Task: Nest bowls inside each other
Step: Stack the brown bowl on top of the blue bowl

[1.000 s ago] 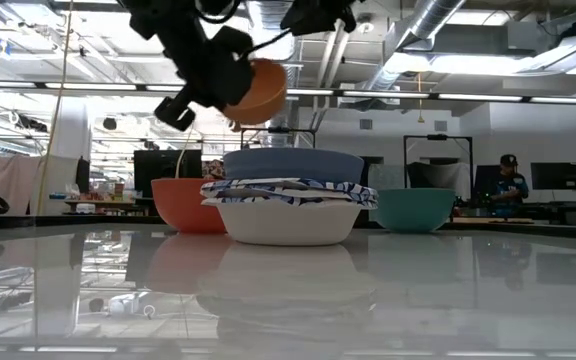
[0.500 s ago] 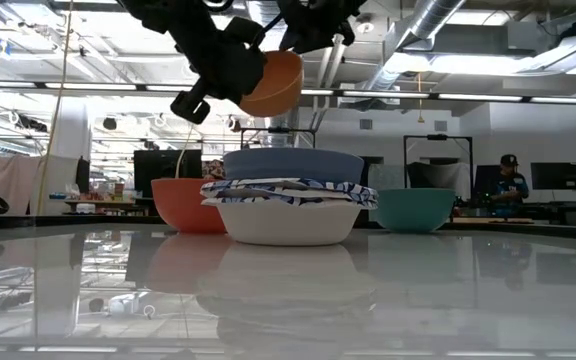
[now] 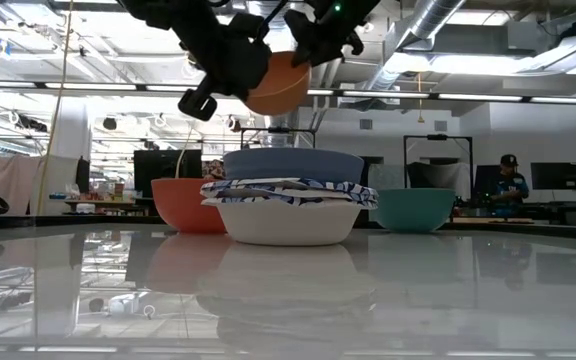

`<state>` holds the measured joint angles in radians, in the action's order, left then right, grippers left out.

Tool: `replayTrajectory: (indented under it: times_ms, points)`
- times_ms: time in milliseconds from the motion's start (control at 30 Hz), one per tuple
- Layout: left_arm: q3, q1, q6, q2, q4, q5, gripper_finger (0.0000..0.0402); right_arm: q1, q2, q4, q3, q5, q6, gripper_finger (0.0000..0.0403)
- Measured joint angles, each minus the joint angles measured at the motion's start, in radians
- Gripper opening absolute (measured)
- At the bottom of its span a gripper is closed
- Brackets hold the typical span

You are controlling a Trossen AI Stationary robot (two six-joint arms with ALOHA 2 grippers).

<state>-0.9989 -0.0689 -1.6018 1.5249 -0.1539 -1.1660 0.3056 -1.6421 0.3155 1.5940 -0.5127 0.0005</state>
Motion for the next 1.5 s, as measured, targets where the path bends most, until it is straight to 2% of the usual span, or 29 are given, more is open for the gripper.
replayTrajectory:
  times_ms: [167, 400, 567, 767, 1000, 1133, 1333, 1500]
  points:
    - [0.000, 0.000, -0.022, 0.000, -0.026, 0.014, 0.0000, 0.013, 0.000, 0.035, 0.000, 0.041, 0.022, 0.0133]
    - [0.000, 0.011, -0.029, 0.000, -0.029, 0.072, 0.0000, 0.016, -0.001, 0.074, 0.000, 0.058, 0.063, 0.0017]
    - [0.000, 0.031, -0.022, -0.001, -0.096, 0.108, 0.0016, 0.021, -0.001, 0.118, -0.001, 0.065, 0.102, 0.0009]
    - [0.000, 0.065, 0.010, -0.001, -0.181, 0.125, 0.0068, 0.029, 0.000, 0.169, 0.000, 0.094, 0.132, 0.0006]
    - [0.000, 0.104, 0.165, -0.009, -0.181, 0.099, 0.0145, 0.038, 0.001, 0.175, 0.000, 0.128, 0.140, 0.0006]
    - [0.000, 0.119, 0.326, -0.064, -0.171, 0.109, 0.0182, 0.065, 0.001, 0.177, 0.000, 0.187, 0.163, 0.0006]
    - [-0.001, 0.121, 0.609, -0.240, -0.155, 0.175, 0.0203, 0.145, -0.002, 0.163, 0.000, 0.341, 0.186, 0.0006]
    - [-0.001, 0.105, 0.885, -0.425, -0.068, 0.297, 0.0203, 0.219, -0.001, 0.165, 0.000, 0.491, 0.227, 0.0006]
